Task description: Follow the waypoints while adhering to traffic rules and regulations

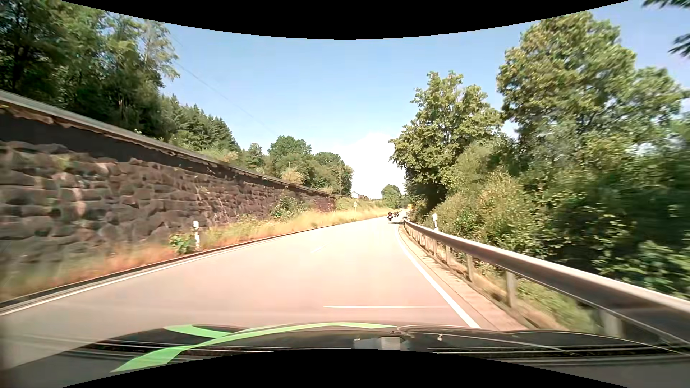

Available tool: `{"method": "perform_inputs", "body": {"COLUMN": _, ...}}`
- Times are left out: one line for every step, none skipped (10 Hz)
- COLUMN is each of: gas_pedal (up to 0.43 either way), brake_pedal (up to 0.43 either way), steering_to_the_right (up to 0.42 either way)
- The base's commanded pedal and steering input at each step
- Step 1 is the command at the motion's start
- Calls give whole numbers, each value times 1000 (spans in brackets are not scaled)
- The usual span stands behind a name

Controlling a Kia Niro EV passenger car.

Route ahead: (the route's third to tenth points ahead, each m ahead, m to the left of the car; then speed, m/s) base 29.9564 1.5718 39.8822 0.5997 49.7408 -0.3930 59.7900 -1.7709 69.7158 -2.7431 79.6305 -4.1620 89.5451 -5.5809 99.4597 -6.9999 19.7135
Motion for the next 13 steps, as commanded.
{"method": "perform_inputs", "body": {"gas_pedal": 220, "brake_pedal": 0, "steering_to_the_right": 14}}
{"method": "perform_inputs", "body": {"gas_pedal": 220, "brake_pedal": 0, "steering_to_the_right": 16}}
{"method": "perform_inputs", "body": {"gas_pedal": 220, "brake_pedal": 0, "steering_to_the_right": 16}}
{"method": "perform_inputs", "body": {"gas_pedal": 228, "brake_pedal": 0, "steering_to_the_right": 16}}
{"method": "perform_inputs", "body": {"gas_pedal": 228, "brake_pedal": 0, "steering_to_the_right": 16}}
{"method": "perform_inputs", "body": {"gas_pedal": 240, "brake_pedal": 0, "steering_to_the_right": 16}}
{"method": "perform_inputs", "body": {"gas_pedal": 240, "brake_pedal": 0, "steering_to_the_right": 16}}
{"method": "perform_inputs", "body": {"gas_pedal": 240, "brake_pedal": 0, "steering_to_the_right": 16}}
{"method": "perform_inputs", "body": {"gas_pedal": 248, "brake_pedal": 0, "steering_to_the_right": 16}}
{"method": "perform_inputs", "body": {"gas_pedal": 248, "brake_pedal": 0, "steering_to_the_right": 16}}
{"method": "perform_inputs", "body": {"gas_pedal": 248, "brake_pedal": 0, "steering_to_the_right": 16}}
{"method": "perform_inputs", "body": {"gas_pedal": 248, "brake_pedal": 0, "steering_to_the_right": 16}}
{"method": "perform_inputs", "body": {"gas_pedal": 248, "brake_pedal": 0, "steering_to_the_right": 16}}
